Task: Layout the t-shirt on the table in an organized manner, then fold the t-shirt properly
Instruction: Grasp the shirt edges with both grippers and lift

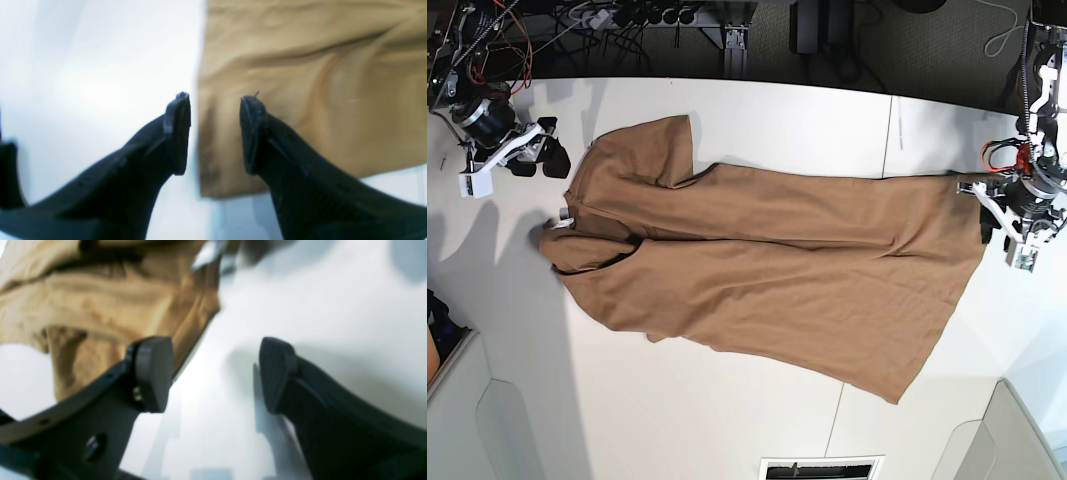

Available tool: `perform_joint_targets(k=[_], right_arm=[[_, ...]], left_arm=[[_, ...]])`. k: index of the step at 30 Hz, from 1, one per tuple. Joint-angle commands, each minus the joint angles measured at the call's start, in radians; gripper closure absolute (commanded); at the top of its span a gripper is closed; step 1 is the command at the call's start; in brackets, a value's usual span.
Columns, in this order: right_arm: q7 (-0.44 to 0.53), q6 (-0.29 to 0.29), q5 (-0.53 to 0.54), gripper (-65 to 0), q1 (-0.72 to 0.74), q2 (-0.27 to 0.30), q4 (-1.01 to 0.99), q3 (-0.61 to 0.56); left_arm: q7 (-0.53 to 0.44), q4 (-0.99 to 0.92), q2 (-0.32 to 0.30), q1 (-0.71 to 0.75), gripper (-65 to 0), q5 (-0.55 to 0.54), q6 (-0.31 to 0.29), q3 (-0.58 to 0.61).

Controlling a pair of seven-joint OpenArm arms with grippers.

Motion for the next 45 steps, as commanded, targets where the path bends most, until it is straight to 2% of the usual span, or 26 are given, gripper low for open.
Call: perform_joint_targets(k=[1,9,12,14,19,22,25,27,31,34,38,43,44,45], right_arm=[[0.01,0.02,0.038,-40.3,-0.009,0.0,0.018,0.005],[0.013,0.025,0.05,-40.3,-0.055,-0.08,0.017,-0.059],[0.03,0.024,0.033,-40.3,-0.048,-0.101,0.017,-0.091],[0.048,0.023,0.024,-40.3,-0.048,-0.113,0.017,-0.106],[0.054,0.023,0.01,-40.3,-0.048,-0.115,0.017,-0.131],[0.055,0.023,0.01,-40.3,-0.048,-0.115,0.017,-0.131],[0.055,0.023,0.009,-40.3,-0.048,-0.115,0.017,-0.131],[0.054,0.023,0.004,-40.3,-0.048,-0.115,0.017,-0.131],[0.054,0.021,0.002,-40.3,-0.048,-0.115,0.017,-0.131],[0.056,0.021,0.004,-40.2,-0.048,-0.115,0.017,-0.131],[0.072,0.021,0.014,-40.1,-0.048,-0.115,0.017,-0.134],[0.073,0.021,0.013,-39.7,-0.048,-0.115,0.017,-0.152],[0.073,0.021,0.013,-36.5,-0.048,-0.115,0.017,-0.157],[0.073,0.021,0.013,-30.5,-0.048,-0.115,0.017,-0.162]], left_arm=[[-0.013,0.012,-0.014,0.013,-25.3,-0.018,-0.006,-0.043],[0.007,-0.161,0.077,0.064,-25.3,-0.161,-0.093,-0.26],[0.007,-0.229,0.085,0.063,-25.3,-0.249,-0.16,-0.298],[0.007,-0.262,0.086,0.058,-25.3,-0.272,-0.191,-0.302],[-0.033,-0.343,0.086,0.058,-25.4,-0.32,-0.191,-0.301],[-0.05,-0.41,0.086,0.025,-28.3,-0.32,-0.191,-0.301],[-0.015,-0.473,0.085,-0.034,-28.8,-0.369,-0.198,-0.301],[0.024,-0.495,0.086,-0.068,-28.8,-0.42,-0.237,-0.301],[0.114,-0.499,0.086,-0.103,-28.8,-0.488,-0.274,-0.301],[0.126,-0.499,0.085,-0.093,-28.8,-0.491,-0.283,-0.293],[0.142,-0.499,0.089,-0.067,-28.8,-0.486,-0.358,-0.254],[0.111,-0.499,0.094,-0.064,-28.0,-0.433,-0.364,-0.208],[0.104,-0.499,0.097,-0.064,-25.5,-0.426,-0.37,-0.208],[0.099,-0.499,0.1,-0.064,-20.1,-0.427,-0.395,-0.208]])
